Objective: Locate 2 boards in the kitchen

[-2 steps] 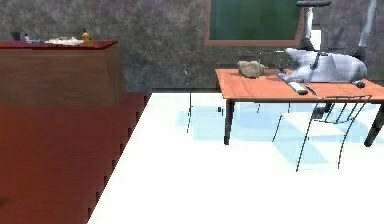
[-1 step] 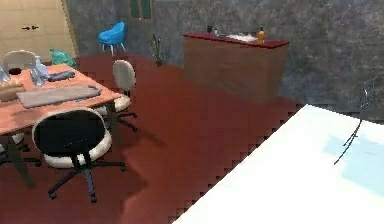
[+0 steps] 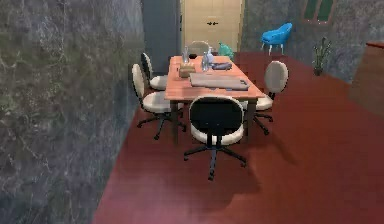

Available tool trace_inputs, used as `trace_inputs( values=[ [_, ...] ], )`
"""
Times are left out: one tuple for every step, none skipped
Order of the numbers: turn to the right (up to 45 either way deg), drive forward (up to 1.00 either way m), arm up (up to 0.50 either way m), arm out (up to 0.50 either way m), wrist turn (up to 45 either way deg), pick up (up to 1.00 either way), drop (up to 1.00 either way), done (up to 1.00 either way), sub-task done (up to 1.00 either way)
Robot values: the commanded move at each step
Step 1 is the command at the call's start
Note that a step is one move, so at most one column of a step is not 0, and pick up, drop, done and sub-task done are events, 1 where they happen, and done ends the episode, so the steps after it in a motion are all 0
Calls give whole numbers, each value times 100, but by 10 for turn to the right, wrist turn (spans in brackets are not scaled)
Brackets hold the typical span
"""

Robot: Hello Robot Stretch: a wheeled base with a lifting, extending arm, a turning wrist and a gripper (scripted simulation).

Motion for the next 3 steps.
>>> trace_inputs(
  values=[
    [0, 80, 0, 0, 0, 0, 0, 0, 0],
    [0, 0, 0, 0, 0, 0, 0, 0, 100],
    [450, 0, 0, 0, 0, 0, 0, 0, 0]
  ],
)
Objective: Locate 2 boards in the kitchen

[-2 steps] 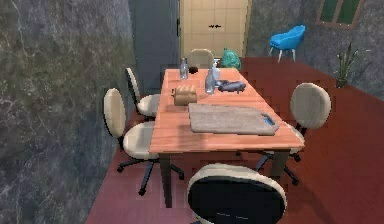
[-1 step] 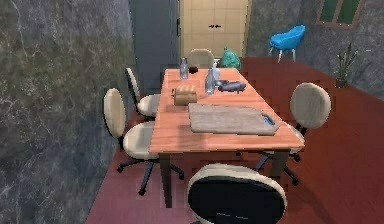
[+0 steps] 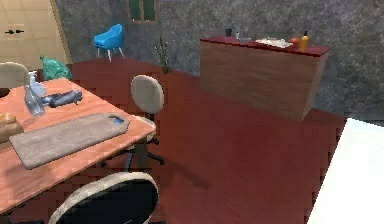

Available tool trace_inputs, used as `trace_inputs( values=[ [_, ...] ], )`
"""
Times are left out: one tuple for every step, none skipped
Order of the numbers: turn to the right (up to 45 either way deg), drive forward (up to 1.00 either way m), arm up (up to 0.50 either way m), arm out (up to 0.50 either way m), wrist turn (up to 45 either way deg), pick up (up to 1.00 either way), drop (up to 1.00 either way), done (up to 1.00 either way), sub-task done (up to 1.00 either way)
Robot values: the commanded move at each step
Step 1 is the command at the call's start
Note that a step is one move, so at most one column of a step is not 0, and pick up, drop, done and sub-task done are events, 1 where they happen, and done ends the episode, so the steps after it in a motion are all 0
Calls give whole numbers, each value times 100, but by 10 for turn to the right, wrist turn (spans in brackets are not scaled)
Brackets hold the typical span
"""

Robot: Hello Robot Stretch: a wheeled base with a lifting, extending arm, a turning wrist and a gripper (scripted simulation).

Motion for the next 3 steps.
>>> trace_inputs(
  values=[
    [300, 0, 0, 0, 0, 0, 0, 0, 0],
    [0, 100, 0, 0, 0, 0, 0, 0, 0],
    [0, 100, 0, 0, 0, 0, 0, 0, 0]
  ],
)
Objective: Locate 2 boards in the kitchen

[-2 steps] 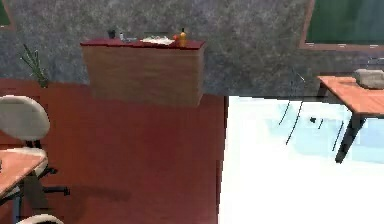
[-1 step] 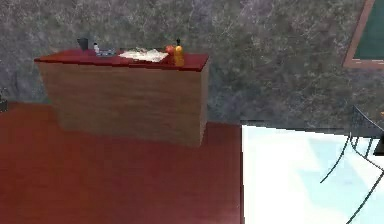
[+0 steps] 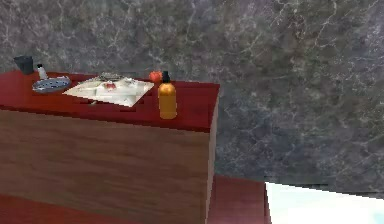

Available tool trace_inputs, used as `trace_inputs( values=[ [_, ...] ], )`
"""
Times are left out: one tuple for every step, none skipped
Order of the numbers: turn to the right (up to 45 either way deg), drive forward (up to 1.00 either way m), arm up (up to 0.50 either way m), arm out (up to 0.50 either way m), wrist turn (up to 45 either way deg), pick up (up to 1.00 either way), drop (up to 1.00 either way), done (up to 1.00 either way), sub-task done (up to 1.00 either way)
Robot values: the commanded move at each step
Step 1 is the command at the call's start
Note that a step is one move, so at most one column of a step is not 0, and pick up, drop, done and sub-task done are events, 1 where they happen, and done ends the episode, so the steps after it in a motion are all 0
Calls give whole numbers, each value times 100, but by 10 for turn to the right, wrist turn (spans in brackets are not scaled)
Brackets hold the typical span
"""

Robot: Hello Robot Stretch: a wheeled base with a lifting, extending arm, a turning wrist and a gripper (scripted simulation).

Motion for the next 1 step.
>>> trace_inputs(
  values=[
    [0, 30, 0, 0, 0, 0, 0, 0, 0]
  ],
)
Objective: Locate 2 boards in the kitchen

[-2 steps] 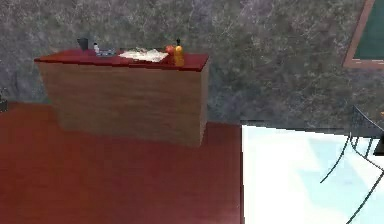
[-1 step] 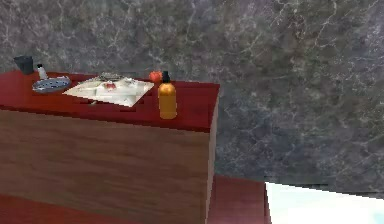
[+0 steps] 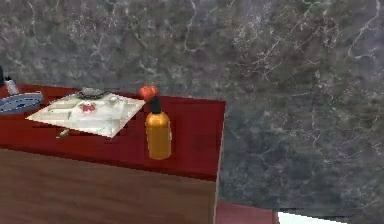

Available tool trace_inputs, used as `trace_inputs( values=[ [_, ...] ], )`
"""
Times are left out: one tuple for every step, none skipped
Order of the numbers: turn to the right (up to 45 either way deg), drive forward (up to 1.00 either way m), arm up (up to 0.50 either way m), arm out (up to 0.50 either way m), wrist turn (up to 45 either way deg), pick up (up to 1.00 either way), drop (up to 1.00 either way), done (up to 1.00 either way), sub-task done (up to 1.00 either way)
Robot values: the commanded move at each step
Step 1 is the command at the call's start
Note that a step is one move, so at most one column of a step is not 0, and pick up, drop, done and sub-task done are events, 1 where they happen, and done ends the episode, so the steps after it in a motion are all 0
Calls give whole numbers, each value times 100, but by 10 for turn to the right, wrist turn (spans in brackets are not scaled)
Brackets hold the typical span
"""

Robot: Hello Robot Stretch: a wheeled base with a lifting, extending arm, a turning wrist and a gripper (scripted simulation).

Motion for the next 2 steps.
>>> trace_inputs(
  values=[
    [-270, 0, 0, 0, 0, 0, 0, 0, 0],
    [0, 0, 0, 0, 0, 0, 0, 100, 0]
  ],
)
